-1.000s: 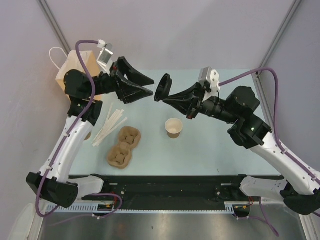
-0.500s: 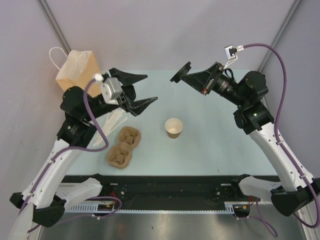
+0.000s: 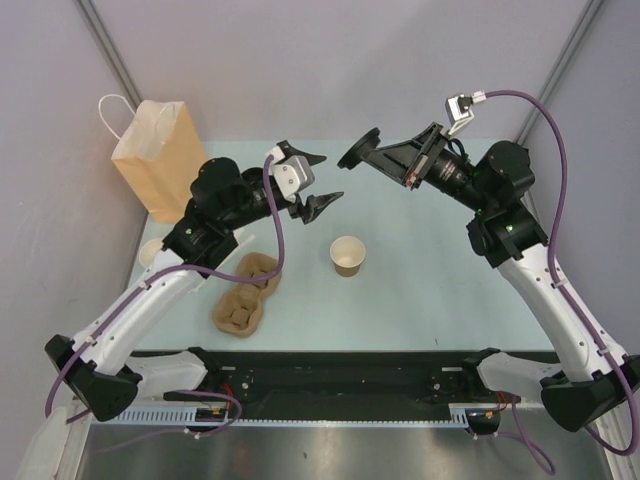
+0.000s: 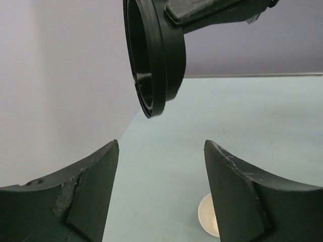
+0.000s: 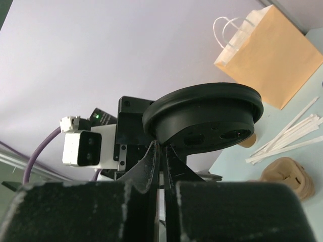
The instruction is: Pack the takeout coffee
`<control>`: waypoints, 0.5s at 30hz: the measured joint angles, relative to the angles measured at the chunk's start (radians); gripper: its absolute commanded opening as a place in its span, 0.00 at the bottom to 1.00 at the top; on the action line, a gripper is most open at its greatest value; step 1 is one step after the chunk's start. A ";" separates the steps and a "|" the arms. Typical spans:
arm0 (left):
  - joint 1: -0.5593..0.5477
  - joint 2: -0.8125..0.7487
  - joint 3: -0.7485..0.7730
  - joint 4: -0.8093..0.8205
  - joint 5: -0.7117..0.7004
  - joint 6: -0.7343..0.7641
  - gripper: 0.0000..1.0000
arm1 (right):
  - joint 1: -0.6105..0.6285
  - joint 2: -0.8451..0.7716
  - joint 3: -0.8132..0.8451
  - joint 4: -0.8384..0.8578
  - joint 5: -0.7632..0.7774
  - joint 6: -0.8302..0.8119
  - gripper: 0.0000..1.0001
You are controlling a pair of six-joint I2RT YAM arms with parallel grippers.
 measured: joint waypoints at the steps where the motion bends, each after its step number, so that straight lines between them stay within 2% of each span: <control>1: -0.001 0.006 0.005 0.000 0.002 0.000 0.73 | 0.005 0.000 0.000 0.002 -0.003 0.001 0.00; 9: -0.046 0.037 0.053 0.041 -0.003 0.000 0.75 | 0.018 0.000 -0.011 0.022 -0.010 0.018 0.00; 12: -0.081 0.045 0.056 0.061 -0.026 0.016 0.67 | 0.019 0.002 -0.016 0.032 -0.010 0.028 0.00; 13: -0.093 0.047 0.056 0.065 -0.035 0.025 0.60 | 0.020 0.002 -0.016 0.034 -0.011 0.029 0.00; 15: -0.113 0.051 0.056 0.075 -0.056 0.042 0.53 | 0.021 0.002 -0.016 0.036 -0.012 0.032 0.00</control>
